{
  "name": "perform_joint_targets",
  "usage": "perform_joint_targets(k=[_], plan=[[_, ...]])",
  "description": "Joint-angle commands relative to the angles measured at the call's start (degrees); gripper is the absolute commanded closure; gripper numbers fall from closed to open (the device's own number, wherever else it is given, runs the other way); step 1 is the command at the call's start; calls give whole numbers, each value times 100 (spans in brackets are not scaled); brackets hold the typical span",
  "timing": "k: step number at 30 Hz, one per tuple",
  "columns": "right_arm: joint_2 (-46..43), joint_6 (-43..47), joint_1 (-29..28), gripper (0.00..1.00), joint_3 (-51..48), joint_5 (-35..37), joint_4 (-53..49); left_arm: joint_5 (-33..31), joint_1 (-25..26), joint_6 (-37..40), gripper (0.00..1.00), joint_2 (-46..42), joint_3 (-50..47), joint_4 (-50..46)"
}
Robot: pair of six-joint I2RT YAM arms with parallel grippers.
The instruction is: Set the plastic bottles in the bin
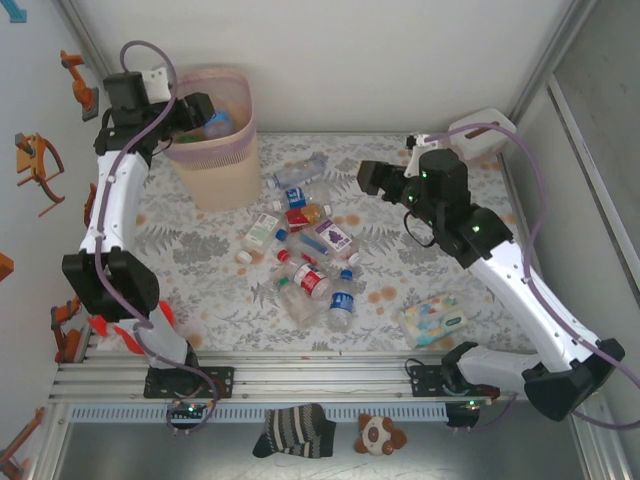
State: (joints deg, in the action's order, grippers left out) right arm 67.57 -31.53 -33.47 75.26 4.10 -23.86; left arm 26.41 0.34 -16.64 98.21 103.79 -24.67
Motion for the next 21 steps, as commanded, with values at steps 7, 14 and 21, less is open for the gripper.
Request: perform_joint_targets(k=[7, 14, 21], plan=[[459, -55, -8, 14, 182, -298, -786, -62, 222, -137, 36, -1232, -1607, 854], [989, 675, -10, 14, 100, -410, -1164, -245, 599, -150, 36, -1748, -2410, 944], [1672, 1575, -18, 18, -138, -812, -1157, -294, 917, -347, 36, -2071, -3098, 1063]])
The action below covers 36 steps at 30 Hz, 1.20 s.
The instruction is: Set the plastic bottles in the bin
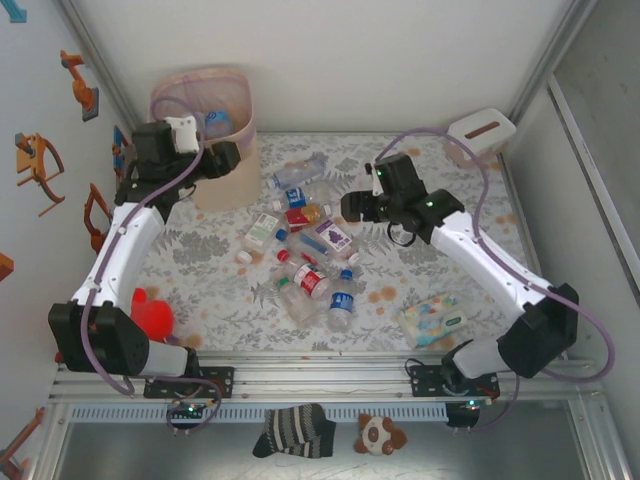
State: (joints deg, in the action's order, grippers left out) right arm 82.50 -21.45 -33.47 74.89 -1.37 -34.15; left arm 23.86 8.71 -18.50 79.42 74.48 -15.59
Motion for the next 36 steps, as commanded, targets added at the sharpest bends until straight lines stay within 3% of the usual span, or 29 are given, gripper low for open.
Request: perform_joint_targets(k=[1, 7, 18, 36], plan=[[278, 644, -19, 18, -123, -352, -116, -47, 123, -178, 36, -231, -254, 162], [706, 1116, -40, 21, -324, -578, 15, -187, 301, -249, 36, -544, -709, 144], [1569, 2543, -271, 25, -362, -33, -30, -388, 411, -347, 35, -988, -1193, 42], [2698, 2730, -370, 24, 135, 69, 357, -494, 412, -294, 33, -1113, -1401, -172]])
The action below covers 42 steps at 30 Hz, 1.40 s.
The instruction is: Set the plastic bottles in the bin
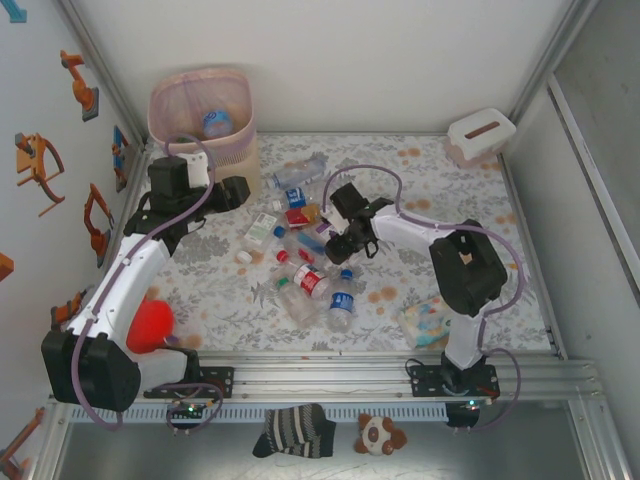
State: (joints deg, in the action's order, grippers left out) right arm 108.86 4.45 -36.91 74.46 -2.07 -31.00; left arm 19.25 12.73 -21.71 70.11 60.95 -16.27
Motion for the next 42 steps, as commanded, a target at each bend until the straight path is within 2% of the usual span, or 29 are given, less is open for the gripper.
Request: perform_joint_targets(k=[1, 6, 17, 29, 35, 38, 42], plan=[[94, 144, -27, 25, 192, 158, 45, -35, 10, 19, 33, -185, -56, -88], [214, 152, -27, 26, 218, 215, 51, -9, 10, -17, 33, -172, -67, -53], [28, 140, -36, 35, 118, 211, 121, 14, 14, -43, 33, -217, -39, -25], [-1012, 133, -40, 46, -226, 352, 112, 204, 36, -183, 33, -239, 73, 49], [-1767, 388, -88, 47, -366, 298, 197, 858, 84, -228, 28, -101, 238, 280], [-2191, 766, -147, 48, -496, 241, 383, 1353, 170, -228, 26, 47, 373, 419], [-2626, 1376, -213, 51, -589, 245, 648, 1714, 400, -166, 20, 246, 598, 438]])
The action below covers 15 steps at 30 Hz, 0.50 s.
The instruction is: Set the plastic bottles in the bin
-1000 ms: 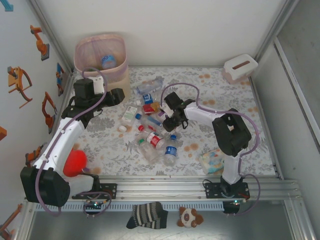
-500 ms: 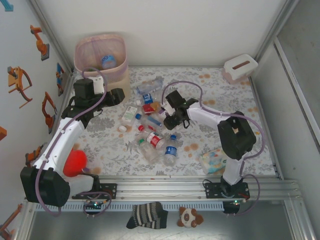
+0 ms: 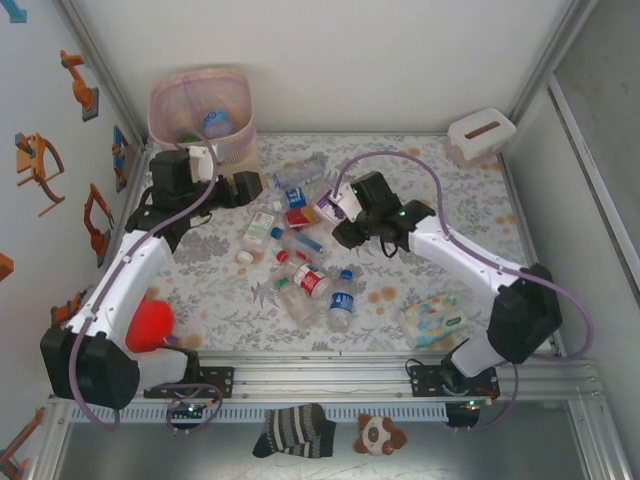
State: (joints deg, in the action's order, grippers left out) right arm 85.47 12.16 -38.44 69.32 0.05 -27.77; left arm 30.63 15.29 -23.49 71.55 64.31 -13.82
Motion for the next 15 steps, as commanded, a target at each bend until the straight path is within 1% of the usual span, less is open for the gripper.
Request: perform_joint_targets(k=[1, 4, 8, 11, 15], plan=[[-395, 765, -75, 51, -106, 21, 422, 699, 239, 75, 18, 155, 342, 204], [-665, 1288, -153, 52, -242, -3, 747, 986, 534, 239, 14, 282, 559, 173], [-936, 1810, -247, 52, -332, -181, 1022, 1147, 904, 469, 13, 476, 904, -113], [-1051, 2150, -341, 53, -347, -302, 1054, 1212, 1056, 626, 13, 602, 1118, -402], [-1196, 2642, -541, 54, -402, -252, 1098, 1344, 1140, 900, 13, 744, 1362, -865]])
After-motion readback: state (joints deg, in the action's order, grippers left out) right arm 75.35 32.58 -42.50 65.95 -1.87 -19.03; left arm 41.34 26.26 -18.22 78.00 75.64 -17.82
